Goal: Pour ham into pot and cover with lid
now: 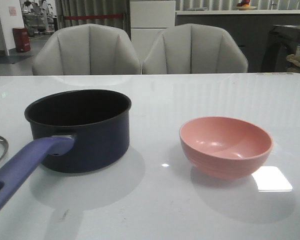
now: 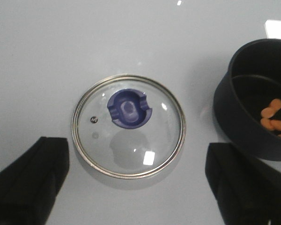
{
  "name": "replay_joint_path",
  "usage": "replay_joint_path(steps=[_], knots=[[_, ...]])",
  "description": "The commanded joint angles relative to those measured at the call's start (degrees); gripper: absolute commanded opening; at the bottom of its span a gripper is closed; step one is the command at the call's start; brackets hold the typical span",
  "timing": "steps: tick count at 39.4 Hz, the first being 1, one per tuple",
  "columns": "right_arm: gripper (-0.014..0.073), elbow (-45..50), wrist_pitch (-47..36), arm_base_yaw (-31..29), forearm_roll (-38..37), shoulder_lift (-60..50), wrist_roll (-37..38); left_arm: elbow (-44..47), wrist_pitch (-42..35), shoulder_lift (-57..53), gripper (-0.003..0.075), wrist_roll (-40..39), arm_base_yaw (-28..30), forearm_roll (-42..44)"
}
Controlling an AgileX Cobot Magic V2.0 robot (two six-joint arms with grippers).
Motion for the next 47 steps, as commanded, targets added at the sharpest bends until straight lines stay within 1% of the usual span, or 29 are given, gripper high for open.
replay_joint_path(steps=[1,6,13,18,24,28,31,39,47], knots=[[0.0153,-1.48,-4.03,0.01,-0.28,0.1,-0.51,-6.94,2.45,8.61,0.0638,-0.69,0.46,0.01],[0.0153,-1.48,-4.03,0.01,-0.28,0.1,-0.51,-13.24,5.83,19.48,0.0627,-0.69,0.46,-0.6],[0.0153,-1.48,-4.08,0.01,-0.28,0.1,-0.51,-20.07,9.28,30.12,0.059,-0.5,0.46,-1.85],[0.0153,-1.48,-4.08,0.01,-0.28,0.1,-0.51,-25.03,11.66,36.27,0.0579,-0.5,0.85,-3.4],[0.0153,-1.48,-4.08,0.01,-0.28,0.1,-0.51,-30.07,14.92,43.23,0.0578,-0.5,3.02,-7.43],[0.0153,-1.48,-4.08,0.01,-0.28,0.1,-0.51,-33.14,17.92,46.71,0.0579,-0.5,4.2,-7.67],[0.0153,-1.48,-4.08,0.01,-0.28,0.1,-0.51,-34.66,19.04,48.73,0.0582,-0.5,5.15,-7.67],[0.0153,-1.48,-4.08,0.01,-0.28,0.1,-0.51,-35.81,18.7,52.26,0.0652,-0.5,5.28,-7.67],[0.0153,-1.48,-4.08,0.01,-0.28,0.1,-0.51,-36.42,18.99,56.57,0.0651,-0.62,5.28,-7.67]])
